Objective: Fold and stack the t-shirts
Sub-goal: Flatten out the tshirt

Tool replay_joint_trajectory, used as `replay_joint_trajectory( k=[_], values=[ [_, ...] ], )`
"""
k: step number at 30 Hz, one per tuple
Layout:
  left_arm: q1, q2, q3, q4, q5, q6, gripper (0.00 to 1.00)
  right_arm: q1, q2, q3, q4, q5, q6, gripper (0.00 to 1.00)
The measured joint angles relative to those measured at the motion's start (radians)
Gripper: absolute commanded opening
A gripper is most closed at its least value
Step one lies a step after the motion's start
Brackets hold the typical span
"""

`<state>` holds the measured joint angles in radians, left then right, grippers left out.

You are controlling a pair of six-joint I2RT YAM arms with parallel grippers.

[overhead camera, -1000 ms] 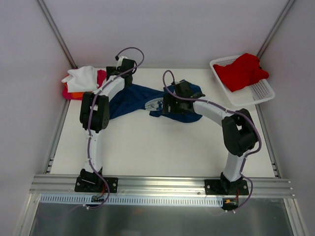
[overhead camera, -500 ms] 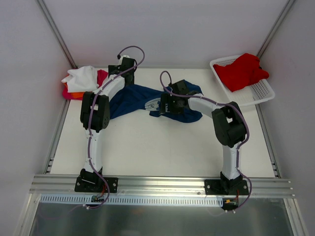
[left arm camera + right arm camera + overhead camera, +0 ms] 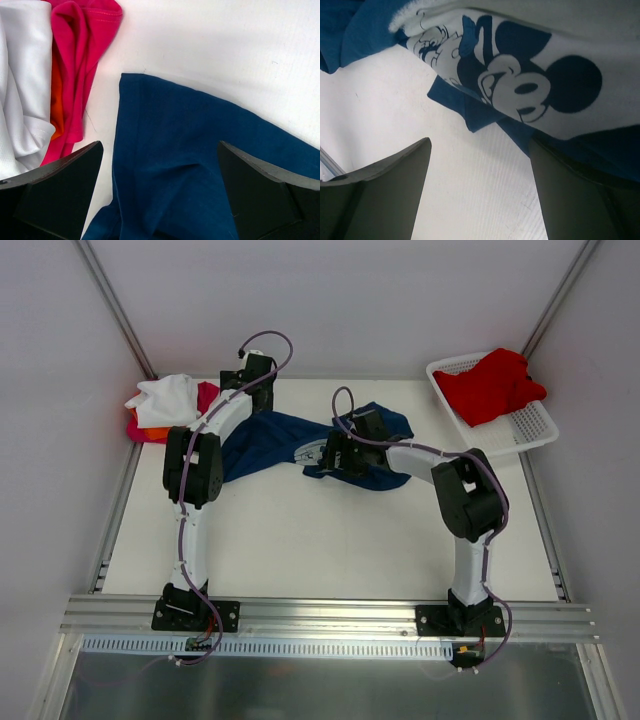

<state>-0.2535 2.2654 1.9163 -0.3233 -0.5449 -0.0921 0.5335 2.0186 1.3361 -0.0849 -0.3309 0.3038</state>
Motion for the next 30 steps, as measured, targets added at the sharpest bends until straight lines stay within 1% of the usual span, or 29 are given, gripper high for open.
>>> replay_joint_trajectory(
  k=[6,11,14,19,20,23,30],
  values=[
    [0.006,0.000,0.000,-0.005,0.016,-0.002,0.99,-0.002,-0.075,-0.138,0.106,-0.010,0.027,0.83],
    [0.006,0.000,0.000,-0.005,0.021,-0.008,0.99,0.010,-0.095,-0.169,0.129,0.006,0.027,0.83],
    [0.006,0.000,-0.002,-0.005,0.021,-0.012,0.99,0.041,-0.108,-0.166,0.094,0.063,0.008,0.80],
    [0.006,0.000,-0.006,-0.005,0.021,-0.017,0.99,0.098,-0.116,-0.132,-0.008,0.153,-0.034,0.78],
    [0.006,0.000,-0.008,-0.005,0.021,-0.020,0.99,0.109,-0.118,-0.124,-0.032,0.169,-0.042,0.76],
    [0.006,0.000,-0.013,-0.007,0.022,-0.023,0.99,0.138,-0.122,-0.100,-0.079,0.201,-0.058,0.75],
    [0.006,0.000,-0.014,-0.008,0.023,-0.024,0.99,0.190,-0.122,-0.027,-0.145,0.257,-0.081,0.75]
  ],
)
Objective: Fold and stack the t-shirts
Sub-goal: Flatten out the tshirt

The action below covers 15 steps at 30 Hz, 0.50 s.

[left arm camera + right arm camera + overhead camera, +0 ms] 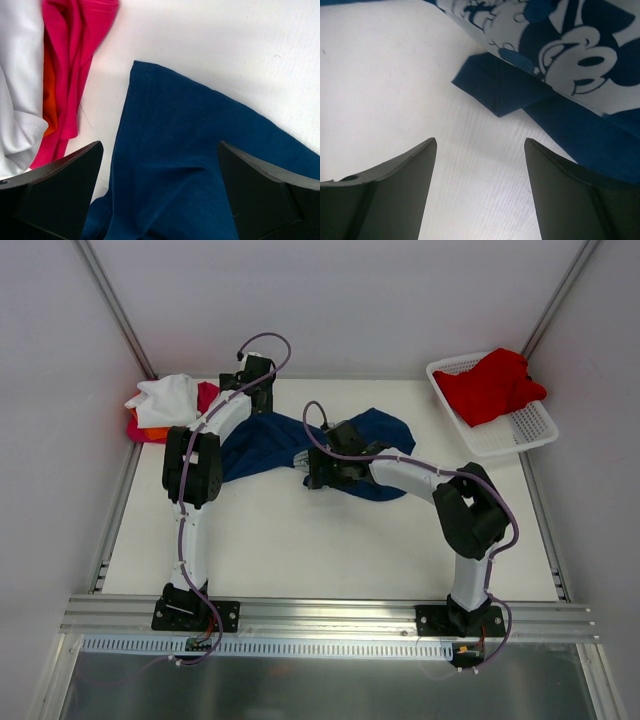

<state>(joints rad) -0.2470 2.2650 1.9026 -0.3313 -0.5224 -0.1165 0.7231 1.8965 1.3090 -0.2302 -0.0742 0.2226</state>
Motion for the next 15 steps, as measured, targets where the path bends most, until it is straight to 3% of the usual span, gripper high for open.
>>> replay_joint_trajectory(
  k=[15],
  values=[
    [0.000,0.000,-0.003,0.000,-0.001,0.000,0.99,0.086,0.027,0.065,-0.007,0.034,0.002,0.74]
  ],
)
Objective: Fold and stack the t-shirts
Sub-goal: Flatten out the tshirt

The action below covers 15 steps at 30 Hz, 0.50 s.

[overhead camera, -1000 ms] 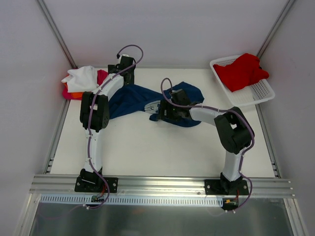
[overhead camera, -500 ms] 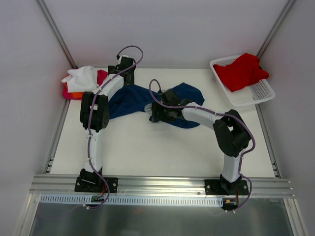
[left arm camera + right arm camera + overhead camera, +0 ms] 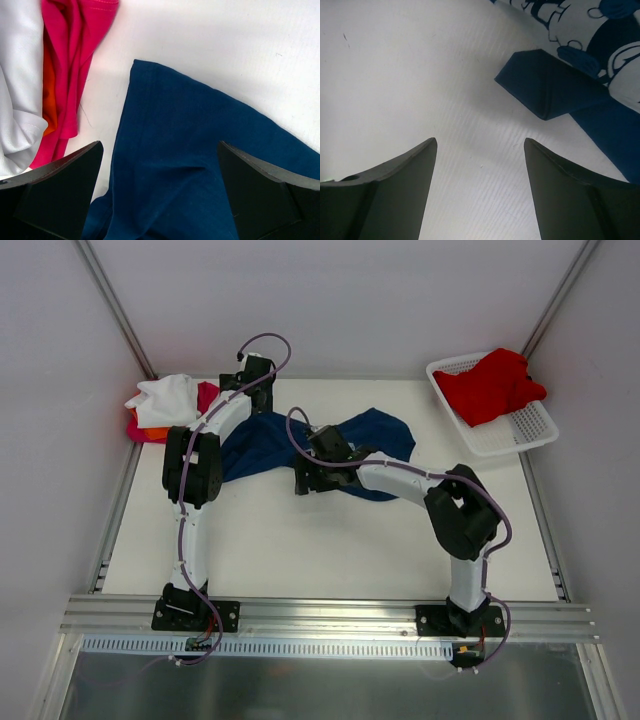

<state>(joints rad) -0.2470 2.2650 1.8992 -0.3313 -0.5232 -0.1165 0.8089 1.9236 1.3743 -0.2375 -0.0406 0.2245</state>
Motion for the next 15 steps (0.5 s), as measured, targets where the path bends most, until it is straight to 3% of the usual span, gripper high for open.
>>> replay_joint_trajectory(
  k=[15],
  values=[
    [0.000,-0.001,-0.006,0.000,-0.001,0.000,0.99,0.028,0.049,-0.062,0.076,0.075,0.035,0.74]
  ],
)
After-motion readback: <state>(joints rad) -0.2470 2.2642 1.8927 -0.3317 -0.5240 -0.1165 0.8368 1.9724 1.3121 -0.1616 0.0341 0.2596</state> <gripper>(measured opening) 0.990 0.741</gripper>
